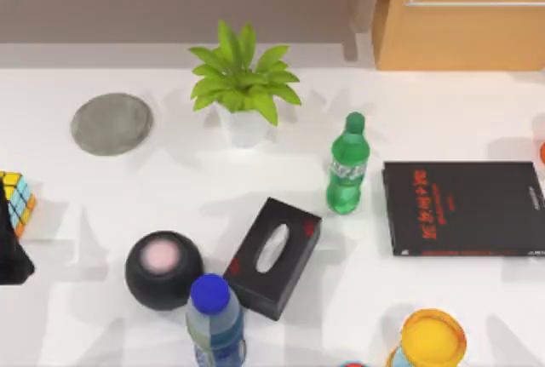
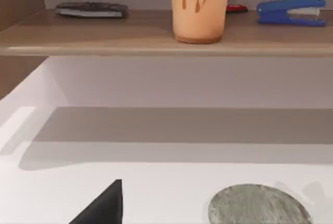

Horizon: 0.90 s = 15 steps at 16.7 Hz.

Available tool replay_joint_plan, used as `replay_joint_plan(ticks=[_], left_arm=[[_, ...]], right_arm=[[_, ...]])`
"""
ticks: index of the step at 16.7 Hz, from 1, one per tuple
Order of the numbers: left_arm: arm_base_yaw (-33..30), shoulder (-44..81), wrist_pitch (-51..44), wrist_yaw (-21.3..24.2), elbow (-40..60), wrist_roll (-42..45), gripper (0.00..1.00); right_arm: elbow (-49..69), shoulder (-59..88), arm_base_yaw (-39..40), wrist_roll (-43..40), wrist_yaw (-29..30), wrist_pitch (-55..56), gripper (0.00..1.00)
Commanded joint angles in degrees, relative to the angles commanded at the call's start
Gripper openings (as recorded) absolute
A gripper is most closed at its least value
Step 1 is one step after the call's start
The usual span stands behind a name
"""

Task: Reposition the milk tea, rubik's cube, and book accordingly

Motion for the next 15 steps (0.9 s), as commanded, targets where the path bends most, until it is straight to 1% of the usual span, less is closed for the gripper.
replay_joint_plan(ticks=[4, 7, 10, 15], left_arm=[[-0.09, 1.83, 1.29, 0.13, 1.43, -0.01, 1.0], [-0.2, 9.14, 5.86, 0.4, 6.41, -0.02, 1.0], [-0.18, 21.78, 12.35, 0.64, 13.46, 0.0, 1.0], [-0.24, 50.19, 25.01, 1.18, 27.44, 0.1, 1.0]], right_arm=[[0.0, 0.0, 0.0, 0.0, 0.0, 0.0, 1.0], [0.0, 0.0, 0.0, 0.0, 0.0, 0.0, 1.0], [0.0, 0.0, 0.0, 0.0, 0.0, 0.0, 1.0], [0.0, 0.0, 0.0, 0.0, 0.0, 0.0, 1.0]])
